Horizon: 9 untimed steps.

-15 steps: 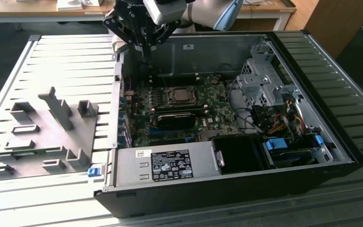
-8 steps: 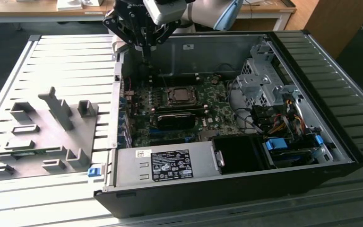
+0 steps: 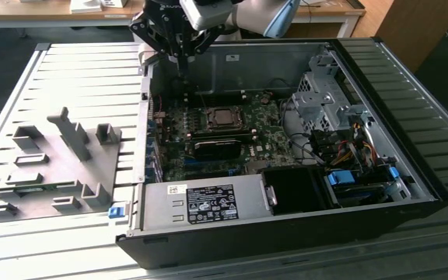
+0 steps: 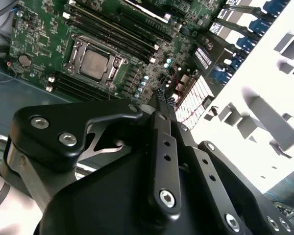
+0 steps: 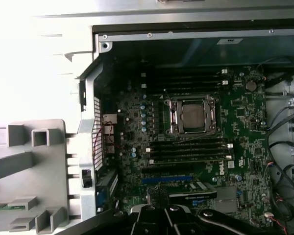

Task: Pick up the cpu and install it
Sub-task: 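Close the cpu cover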

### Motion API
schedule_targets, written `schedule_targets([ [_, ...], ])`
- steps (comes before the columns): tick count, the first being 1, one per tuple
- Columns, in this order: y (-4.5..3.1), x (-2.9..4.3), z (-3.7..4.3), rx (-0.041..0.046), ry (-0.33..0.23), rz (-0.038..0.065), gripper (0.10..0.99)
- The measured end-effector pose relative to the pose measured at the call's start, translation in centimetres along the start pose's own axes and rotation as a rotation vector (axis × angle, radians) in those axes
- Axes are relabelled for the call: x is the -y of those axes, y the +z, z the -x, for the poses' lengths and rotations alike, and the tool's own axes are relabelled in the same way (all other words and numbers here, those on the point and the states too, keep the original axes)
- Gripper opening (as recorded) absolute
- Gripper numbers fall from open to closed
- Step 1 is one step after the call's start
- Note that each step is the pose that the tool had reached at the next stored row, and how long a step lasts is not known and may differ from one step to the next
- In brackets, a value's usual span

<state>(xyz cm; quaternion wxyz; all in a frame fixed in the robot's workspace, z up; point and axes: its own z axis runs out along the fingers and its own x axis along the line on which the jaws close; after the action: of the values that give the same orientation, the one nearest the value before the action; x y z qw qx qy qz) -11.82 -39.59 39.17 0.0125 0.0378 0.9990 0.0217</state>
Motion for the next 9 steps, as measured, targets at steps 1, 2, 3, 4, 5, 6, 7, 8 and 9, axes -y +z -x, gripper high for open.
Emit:
schedule_targets([
  [1,0.04,-0.05,0.09,-0.0006,0.0,0.0,0.106],
  [2,0.12,-0.07,0.13,-0.0007,0.0,0.0,0.106],
  [3,0.23,-0.07,0.16,-0.001,0.0,0.0,0.106],
  [4,0.37,-0.07,0.22,-0.0012,0.0,0.0,0.106],
  [5,0.54,-0.07,0.28,-0.0015,0.0,0.0,0.106],
  [6,0.68,-0.07,0.38,-0.0018,0.0,0.0,0.106],
  [7,0.8,-0.09,0.57,-0.0024,0.0,0.0,0.106],
  [8,0.92,-0.14,0.8,-0.0031,0.0,0.0,0.106],
  [9,1.02,-0.26,1.06,-0.0043,0.0,-0.001,0.106],
])
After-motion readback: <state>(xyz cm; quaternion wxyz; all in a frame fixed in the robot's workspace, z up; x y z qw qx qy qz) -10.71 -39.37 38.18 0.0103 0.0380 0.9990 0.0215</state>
